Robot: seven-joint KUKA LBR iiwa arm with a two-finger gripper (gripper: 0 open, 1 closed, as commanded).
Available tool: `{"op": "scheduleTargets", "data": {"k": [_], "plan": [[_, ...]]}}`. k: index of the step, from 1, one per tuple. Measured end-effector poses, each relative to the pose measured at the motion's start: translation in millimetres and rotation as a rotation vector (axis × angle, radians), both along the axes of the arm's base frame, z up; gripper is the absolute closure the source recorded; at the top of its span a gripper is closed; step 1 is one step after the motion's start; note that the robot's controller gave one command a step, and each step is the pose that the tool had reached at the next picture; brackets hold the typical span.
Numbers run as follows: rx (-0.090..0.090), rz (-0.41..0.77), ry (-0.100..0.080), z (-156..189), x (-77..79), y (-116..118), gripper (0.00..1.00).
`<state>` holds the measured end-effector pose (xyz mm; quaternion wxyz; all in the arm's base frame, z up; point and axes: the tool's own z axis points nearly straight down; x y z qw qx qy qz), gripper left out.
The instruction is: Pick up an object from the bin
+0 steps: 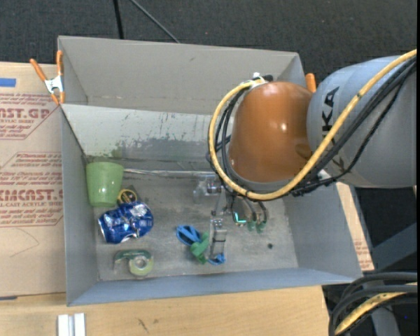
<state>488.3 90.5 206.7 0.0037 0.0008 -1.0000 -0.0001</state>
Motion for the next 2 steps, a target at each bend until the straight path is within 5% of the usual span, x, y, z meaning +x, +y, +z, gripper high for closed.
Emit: {"op": "scheduleTargets", "data": {"k": [1, 2], "plan": [[0.0, 0.062, -0.002, -140.5, 29.2, -26.7, 0.0], [0.001, 0.062, -0.013, -133.1, 33.2, -25.9, 1.0]]}}
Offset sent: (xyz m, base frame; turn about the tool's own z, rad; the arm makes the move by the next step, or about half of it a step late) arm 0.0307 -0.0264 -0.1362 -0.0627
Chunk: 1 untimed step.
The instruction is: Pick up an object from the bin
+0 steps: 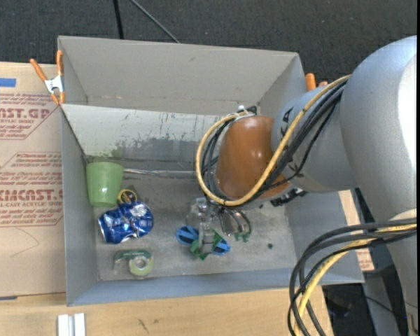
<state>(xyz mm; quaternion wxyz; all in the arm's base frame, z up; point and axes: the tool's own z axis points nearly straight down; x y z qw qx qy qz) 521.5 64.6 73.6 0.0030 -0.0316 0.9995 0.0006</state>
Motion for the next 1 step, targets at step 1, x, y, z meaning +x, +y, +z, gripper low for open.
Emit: {"op": "scheduleTargets", "data": {"k": [1], "plan": [[0.002, -0.02, -0.002, 143.4, -20.2, 24.4, 1.0]]}}
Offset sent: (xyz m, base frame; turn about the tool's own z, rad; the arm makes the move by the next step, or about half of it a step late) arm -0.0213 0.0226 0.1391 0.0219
